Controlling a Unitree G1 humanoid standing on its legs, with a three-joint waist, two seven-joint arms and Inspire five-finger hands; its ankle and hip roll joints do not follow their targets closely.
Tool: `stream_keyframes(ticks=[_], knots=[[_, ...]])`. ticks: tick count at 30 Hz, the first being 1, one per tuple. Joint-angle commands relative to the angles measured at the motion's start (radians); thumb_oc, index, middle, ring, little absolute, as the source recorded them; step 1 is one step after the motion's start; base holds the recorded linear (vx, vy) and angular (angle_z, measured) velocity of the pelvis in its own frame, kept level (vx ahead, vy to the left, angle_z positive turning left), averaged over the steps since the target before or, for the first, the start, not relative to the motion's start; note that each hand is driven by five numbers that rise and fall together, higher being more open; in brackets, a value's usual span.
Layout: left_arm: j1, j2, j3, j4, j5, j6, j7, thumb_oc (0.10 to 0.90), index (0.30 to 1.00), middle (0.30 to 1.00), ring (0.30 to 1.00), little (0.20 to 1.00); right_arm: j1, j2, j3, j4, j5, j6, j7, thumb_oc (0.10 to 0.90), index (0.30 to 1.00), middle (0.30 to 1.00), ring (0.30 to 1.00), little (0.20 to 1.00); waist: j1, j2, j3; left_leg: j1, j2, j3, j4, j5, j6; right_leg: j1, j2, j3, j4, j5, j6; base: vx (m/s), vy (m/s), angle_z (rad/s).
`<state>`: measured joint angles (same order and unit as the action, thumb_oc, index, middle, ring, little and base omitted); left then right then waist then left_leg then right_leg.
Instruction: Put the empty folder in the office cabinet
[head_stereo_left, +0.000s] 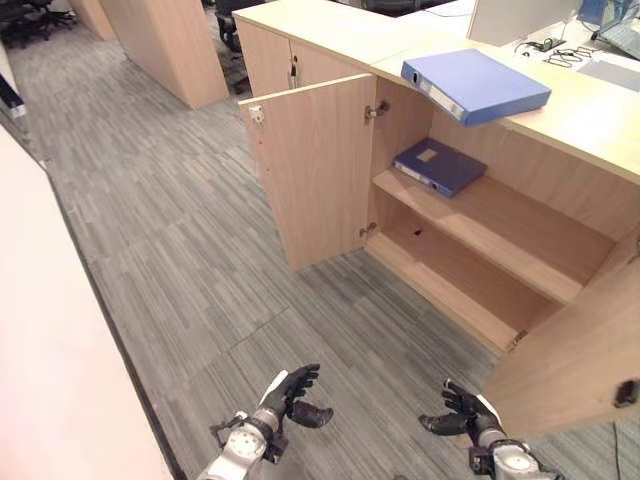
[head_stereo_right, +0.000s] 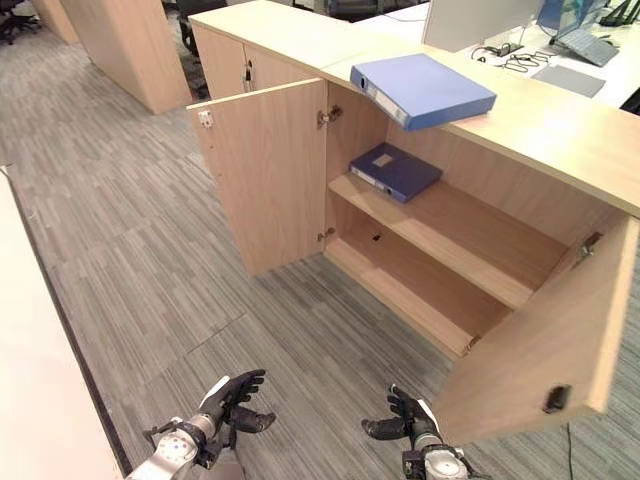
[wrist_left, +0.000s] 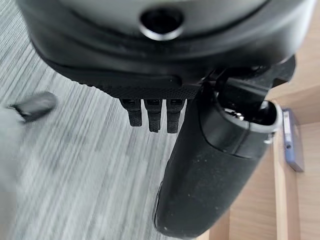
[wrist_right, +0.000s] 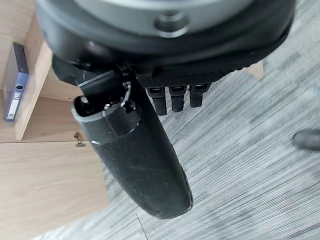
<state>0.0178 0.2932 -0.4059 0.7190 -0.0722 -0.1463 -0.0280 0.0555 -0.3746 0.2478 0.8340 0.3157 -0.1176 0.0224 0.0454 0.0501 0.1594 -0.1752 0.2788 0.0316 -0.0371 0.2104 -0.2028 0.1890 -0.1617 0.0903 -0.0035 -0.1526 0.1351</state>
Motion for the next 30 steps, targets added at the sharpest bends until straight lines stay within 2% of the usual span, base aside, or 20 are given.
stream_keyframes(ticks=[1, 3, 4, 5, 6, 9, 10, 11, 12, 13, 14, 15, 16, 17, 18, 20, 24, 28, 29, 30], knots=[[-0.057, 0.062, 0.037, -0.112, 0.013, -0.054, 0.009, 0.8, 0.9, 0.9, 0.9, 0.9, -0.1, 0.03, 0.015, -0.054, -0.036, -0.048, 0.018, 0.8, 0.9, 0.9, 0.9, 0.9, 0.022, -0.055, -0.033, -0.028, 0.021, 0.034, -0.005, 0.024, -0.004, 0.039, -0.1, 0.011, 0.086, -0.05, 0.09, 0.4, 0.389, -0.81], [-0.053, 0.083, 0.038, -0.121, 0.03, -0.051, 0.005, 0.8, 0.9, 0.9, 0.9, 0.9, -0.104, 0.053, 0.021, -0.058, -0.043, -0.044, 0.022, 0.8, 0.9, 0.9, 0.9, 0.9, 0.021, -0.074, -0.031, -0.002, -0.011, 0.083, 0.009, -0.011, 0.034, -0.021, -0.122, 0.029, 0.165, 0.04, 0.113, 0.21, 0.26, -0.45], [-0.053, 0.084, 0.039, -0.122, 0.03, -0.051, 0.005, 0.8, 0.9, 0.9, 0.9, 0.9, -0.104, 0.054, 0.021, -0.058, -0.043, -0.043, 0.022, 0.8, 0.9, 0.9, 0.9, 0.9, 0.025, -0.076, -0.032, -0.002, -0.012, 0.088, 0.009, -0.013, 0.035, -0.025, -0.125, 0.034, 0.166, 0.04, 0.114, 0.17, 0.281, -0.36], [-0.051, 0.096, 0.042, -0.134, 0.028, -0.047, 0.008, 0.8, 0.9, 0.9, 0.9, 0.9, -0.111, 0.072, 0.024, -0.052, -0.037, -0.04, 0.022, 0.8, 0.9, 0.9, 0.9, 0.9, 0.024, -0.077, -0.027, 0.029, -0.042, 0.13, 0.008, -0.043, 0.067, -0.089, -0.135, 0.02, 0.244, 0.135, 0.127, 0.17, 0.279, -0.61], [-0.05, 0.098, 0.043, -0.133, 0.029, -0.046, 0.007, 0.8, 0.9, 0.9, 0.9, 0.9, -0.11, 0.079, 0.026, -0.053, -0.039, -0.037, 0.022, 0.8, 0.9, 0.9, 0.9, 0.9, 0.025, -0.076, -0.024, 0.05, -0.058, 0.146, 0.003, -0.06, 0.082, -0.115, -0.141, -0.003, 0.285, 0.184, 0.127, 0.23, 0.391, -0.65], [-0.046, 0.11, 0.051, -0.154, 0.025, -0.037, 0.001, 0.8, 0.9, 0.9, 0.9, 0.9, -0.102, 0.085, 0.03, -0.059, -0.062, -0.03, 0.018, 0.8, 0.9, 0.9, 0.9, 0.9, 0.035, -0.069, -0.017, 0.104, -0.109, 0.207, -0.012, -0.105, 0.126, -0.165, -0.198, -0.167, 0.389, 0.297, 0.115, 0.16, 0.308, -0.19], [-0.046, 0.111, 0.051, -0.155, 0.025, -0.037, 0.001, 0.8, 0.9, 0.9, 0.9, 0.9, -0.102, 0.085, 0.03, -0.059, -0.062, -0.03, 0.018, 0.8, 0.9, 0.9, 0.9, 0.9, 0.035, -0.07, -0.017, 0.104, -0.11, 0.207, -0.012, -0.105, 0.126, -0.165, -0.199, -0.168, 0.389, 0.297, 0.115, 0.09, 0.251, -0.16], [-0.043, 0.115, 0.054, -0.158, 0.023, -0.033, 0.0, 0.8, 0.9, 0.9, 0.9, 0.9, -0.109, 0.087, 0.029, -0.05, -0.064, -0.029, 0.014, 0.8, 0.9, 0.9, 0.9, 0.9, 0.04, -0.067, -0.011, 0.124, -0.125, 0.238, -0.015, -0.123, 0.14, -0.171, -0.24, -0.264, 0.434, 0.326, 0.112, 0.08, 0.282, -0.32], [-0.039, 0.118, 0.057, -0.161, 0.028, -0.028, -0.003, 0.8, 0.9, 0.9, 0.9, 0.9, -0.113, 0.09, 0.029, -0.044, -0.066, -0.029, 0.012, 0.8, 0.9, 0.9, 0.9, 0.9, 0.051, -0.063, -0.013, 0.129, -0.136, 0.266, -0.018, -0.133, 0.153, -0.158, -0.255, -0.355, 0.439, 0.333, 0.11, 0.12, 0.418, -0.5], [-0.028, 0.119, 0.057, -0.165, 0.03, -0.025, -0.007, 0.8, 0.9, 0.9, 0.9, 0.9, -0.117, 0.092, 0.029, -0.041, -0.062, -0.028, 0.014, 0.8, 0.9, 0.9, 0.9, 0.9, 0.048, -0.067, -0.011, 0.146, -0.156, 0.278, -0.022, -0.152, 0.161, -0.167, -0.239, -0.381, 0.457, 0.322, 0.116, 0.11, 0.373, -0.69], [-0.023, 0.116, 0.062, -0.162, 0.034, -0.022, -0.01, 0.8, 0.9, 0.9, 0.9, 0.9, -0.117, 0.093, 0.029, -0.043, -0.062, -0.028, 0.015, 0.8, 0.9, 0.9, 0.9, 0.9, 0.046, -0.065, -0.013, 0.163, -0.163, 0.29, -0.029, -0.162, 0.168, -0.2, -0.199, -0.367, 0.459, 0.309, 0.116, 0.23, 0.381, -0.93], [-0.013, 0.112, 0.075, -0.152, 0.031, -0.024, -0.009, 0.8, 0.9, 0.9, 0.9, 0.9, -0.117, 0.087, 0.03, -0.044, -0.061, -0.028, 0.016, 0.8, 0.9, 0.9, 0.9, 0.9, 0.039, -0.052, -0.002, 0.2, -0.18, 0.296, -0.031, -0.182, 0.177, -0.251, -0.133, -0.355, 0.455, 0.256, 0.104, 0.28, 0.323, -0.85], [-0.004, 0.113, 0.08, -0.15, 0.026, -0.024, -0.007, 0.8, 0.9, 0.9, 0.9, 0.9, -0.116, 0.084, 0.031, -0.047, -0.06, -0.03, 0.015, 0.8, 0.9, 0.9, 0.9, 0.9, 0.035, -0.044, 0.009, 0.225, -0.188, 0.3, -0.033, -0.201, 0.181, -0.28, -0.114, -0.379, 0.463, 0.22, 0.096, 0.28, 0.278, -0.87], [0.002, 0.112, 0.083, -0.153, 0.021, -0.025, -0.008, 0.8, 0.9, 0.9, 0.9, 0.9, -0.115, 0.082, 0.031, -0.047, -0.061, -0.03, 0.014, 0.8, 0.9, 0.9, 0.9, 0.9, 0.034, -0.034, 0.013, 0.241, -0.19, 0.305, -0.036, -0.209, 0.182, -0.304, -0.098, -0.416, 0.445, 0.198, 0.085, 0.36, 0.24, -0.74], [0.029, 0.112, 0.087, -0.174, 0.009, -0.019, -0.021, 0.8, 0.9, 0.9, 0.9, 0.9, -0.108, 0.075, 0.026, -0.03, -0.063, -0.028, 0.01, 0.8, 0.9, 0.9, 0.9, 0.9, 0.021, -0.029, 0.036, 0.314, -0.211, 0.311, -0.036, -0.263, 0.18, -0.346, -0.087, -0.555, 0.379, 0.143, 0.039, 0.27, 0.16, -0.58], [0.033, 0.113, 0.088, -0.18, 0.009, -0.018, -0.028, 0.8, 0.9, 0.9, 0.9, 0.9, -0.107, 0.073, 0.023, -0.023, -0.062, -0.028, 0.011, 0.8, 0.9, 0.9, 0.9, 0.9, 0.015, -0.028, 0.037, 0.328, -0.215, 0.31, -0.036, -0.27, 0.178, -0.349, -0.081, -0.573, 0.339, 0.153, 0.035, 0.2, 0.045, -0.22], [0.038, 0.108, 0.088, -0.187, 0.014, -0.017, -0.046, 0.8, 0.9, 0.9, 0.9, 0.9, -0.098, 0.066, -0.011, -0.004, -0.03, -0.026, 0.008, 0.8, 0.9, 0.9, 0.9, 0.9, -0.013, -0.028, 0.033, 0.379, -0.229, 0.319, -0.04, -0.308, 0.171, -0.385, -0.097, -0.59, 0.216, 0.22, 0.041, 0.27, -0.076, 0.0], [0.032, 0.107, 0.094, -0.195, 0.007, -0.019, -0.062, 0.8, 0.9, 0.9, 0.9, 0.9, -0.08, 0.063, -0.049, 0.003, -0.013, -0.015, 0.006, 0.8, 0.9, 0.9, 0.9, 0.9, -0.057, -0.018, 0.034, 0.439, -0.203, 0.302, 0.003, -0.377, 0.136, -0.442, -0.198, -0.533, 0.078, 0.298, 0.098, 0.34, -0.194, 0.01], [0.032, 0.106, 0.094, -0.196, 0.007, -0.019, -0.063, 0.8, 0.9, 0.9, 0.9, 0.9, -0.079, 0.061, -0.05, 0.002, -0.014, -0.014, 0.006, 0.8, 0.9, 0.9, 0.9, 0.9, -0.057, -0.021, 0.04, 0.436, -0.205, 0.318, 0.012, -0.373, 0.136, -0.44, -0.204, -0.549, 0.074, 0.312, 0.092, 0.39, -0.194, -0.05], [0.027, 0.107, 0.095, -0.2, 0.007, -0.02, -0.068, 0.8, 0.9, 0.9, 0.9, 0.9, -0.075, 0.063, -0.06, 0.008, -0.019, -0.006, 0.008, 0.8, 0.9, 0.9, 0.9, 0.9, -0.07, -0.015, 0.035, 0.473, -0.201, 0.318, 0.018, -0.402, 0.121, -0.451, -0.238, -0.564, 0.024, 0.327, 0.108, 0.25, -0.107, -0.13]])
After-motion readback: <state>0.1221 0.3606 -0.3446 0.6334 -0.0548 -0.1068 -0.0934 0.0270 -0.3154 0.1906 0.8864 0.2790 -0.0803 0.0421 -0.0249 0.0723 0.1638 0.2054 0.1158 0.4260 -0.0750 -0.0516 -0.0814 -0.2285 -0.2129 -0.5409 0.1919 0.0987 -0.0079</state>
